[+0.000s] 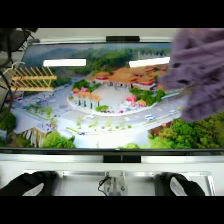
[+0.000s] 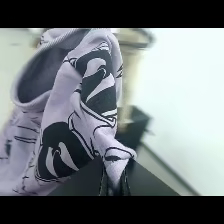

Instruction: Fold the shirts.

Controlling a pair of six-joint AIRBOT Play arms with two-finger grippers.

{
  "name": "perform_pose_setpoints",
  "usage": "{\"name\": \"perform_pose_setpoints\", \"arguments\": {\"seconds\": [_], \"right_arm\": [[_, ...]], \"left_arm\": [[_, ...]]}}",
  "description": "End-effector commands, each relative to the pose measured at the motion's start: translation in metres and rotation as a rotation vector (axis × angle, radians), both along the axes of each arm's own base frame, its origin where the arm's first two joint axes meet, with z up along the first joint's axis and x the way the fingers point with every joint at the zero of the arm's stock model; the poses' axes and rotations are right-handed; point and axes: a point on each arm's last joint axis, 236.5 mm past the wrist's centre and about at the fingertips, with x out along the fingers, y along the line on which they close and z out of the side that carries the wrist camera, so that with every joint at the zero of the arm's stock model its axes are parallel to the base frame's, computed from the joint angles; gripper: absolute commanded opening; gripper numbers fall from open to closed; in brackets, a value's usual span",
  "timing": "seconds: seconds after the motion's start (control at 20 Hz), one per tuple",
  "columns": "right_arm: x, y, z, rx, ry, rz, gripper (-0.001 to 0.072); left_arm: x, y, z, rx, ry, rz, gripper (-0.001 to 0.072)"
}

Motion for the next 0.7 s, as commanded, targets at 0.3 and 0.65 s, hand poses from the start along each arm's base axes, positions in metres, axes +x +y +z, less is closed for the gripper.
{"name": "perform_pose_setpoints", "arguments": {"seconds": [0.3, 0.65], "right_arm": [[-0.126, -0.104, 0.037, -0.034, -0.186, -0.441, 0.0055], [-0.153, -0.159, 0.007, 0.037, -0.14, -0.594, 0.0055]], "left_arm": [[0.012, 0.013, -0.018, 0.044, 0.062, 0.023, 0.0536], [0.014, 0.015, -0.02, 0.045, 0.065, 0.03, 0.0536]]}}
